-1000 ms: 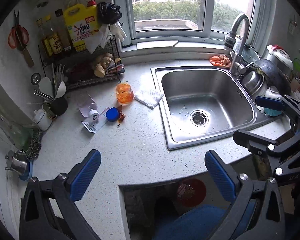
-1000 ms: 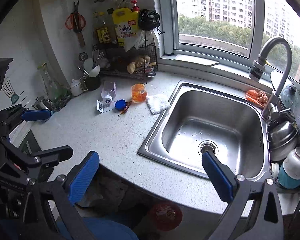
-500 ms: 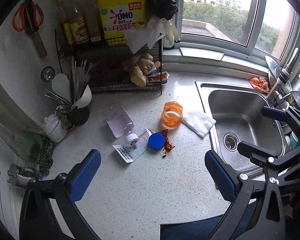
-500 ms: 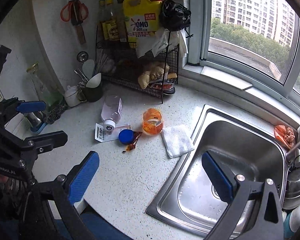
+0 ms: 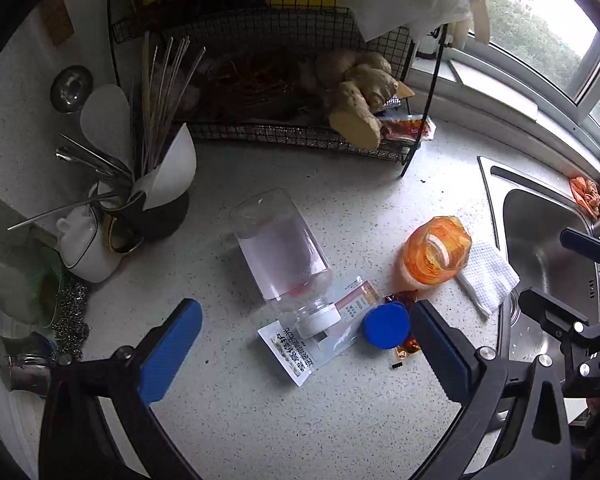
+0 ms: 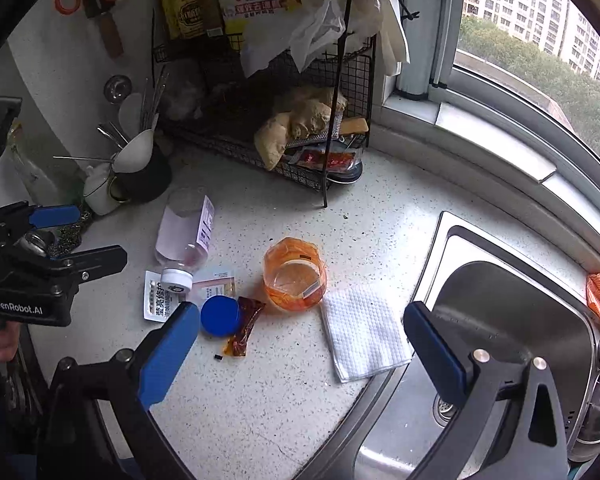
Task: Collect trash
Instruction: 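Grasp the clear plastic bottle with the left gripper, then grasp the orange plastic jar with the right gripper while left holds bottle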
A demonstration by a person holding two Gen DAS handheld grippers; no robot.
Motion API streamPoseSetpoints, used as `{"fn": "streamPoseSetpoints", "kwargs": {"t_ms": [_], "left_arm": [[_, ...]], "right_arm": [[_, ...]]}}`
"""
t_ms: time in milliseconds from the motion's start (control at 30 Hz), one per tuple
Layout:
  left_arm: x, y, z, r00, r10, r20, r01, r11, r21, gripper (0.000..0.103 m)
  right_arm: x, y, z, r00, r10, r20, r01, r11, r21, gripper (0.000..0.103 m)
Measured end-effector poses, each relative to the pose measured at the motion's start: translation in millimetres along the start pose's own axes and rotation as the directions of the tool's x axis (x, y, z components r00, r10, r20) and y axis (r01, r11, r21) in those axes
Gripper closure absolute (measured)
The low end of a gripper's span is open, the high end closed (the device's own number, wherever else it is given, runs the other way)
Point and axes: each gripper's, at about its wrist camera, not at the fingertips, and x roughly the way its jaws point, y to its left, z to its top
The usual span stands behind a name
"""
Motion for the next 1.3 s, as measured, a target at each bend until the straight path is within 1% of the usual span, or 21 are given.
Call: {"fn": "streamPoseSetpoints", "kwargs": {"t_ms": [133,267,433,467,600,733,800,1067,1133,1167,1300], "left_arm": [[34,5,6,0.998,0.01,-0.057,-0.011,1.0,-0.015,0.0],[59,13,11,0.995,-0.022,-0.093,0.018,0.999,-0.043,0.0],[86,14,19,0.992,0.008,-0.129,-0.013,0.999,-0.042,0.0],[90,15,21,0.991,0.012,-0.133,-0.018,0.999,-0.04,0.001],[104,17,28,0.989,0.046,-0.144,-0.05,0.998,-0.027,0.012],[117,23,31,0.985,0.031,-0.17,-0.041,0.998,-0.053,0.016],[122,23,31,0.984,0.038,-0.176,-0.047,0.998,-0.049,0.022],[115,24,21,0.987,-0.024,-0.157,0.015,0.998,-0.062,0.026],[109,24,17,0.989,-0.029,-0.146,0.021,0.998,-0.055,0.026],[105,16,19,0.99,-0.027,-0.141,0.02,0.999,-0.049,0.026],[91,12,17,0.991,-0.034,-0.126,0.032,0.999,-0.019,0.026]], "right_arm": [[26,-3,8,0.999,0.005,-0.055,-0.005,1.0,-0.01,0.001],[46,-5,12,0.994,0.013,-0.105,-0.015,1.0,-0.013,0.001],[60,-5,13,0.99,0.027,-0.135,-0.029,0.999,-0.014,0.001],[62,-6,13,0.989,0.029,-0.142,-0.031,0.999,-0.01,0.001],[69,-7,15,0.986,0.037,-0.161,-0.037,0.999,0.003,0.001],[74,-7,19,0.984,0.04,-0.175,-0.041,0.999,0.001,0.001],[74,-6,19,0.983,0.043,-0.178,-0.043,0.999,0.006,0.001],[71,-3,17,0.982,0.038,-0.185,-0.036,0.999,0.014,0.001],[70,-3,15,0.984,0.033,-0.176,-0.033,0.999,0.004,0.001],[69,-2,15,0.984,0.034,-0.175,-0.033,0.999,0.006,0.001],[72,2,17,0.983,0.049,-0.176,-0.046,0.999,0.02,0.001]]}}
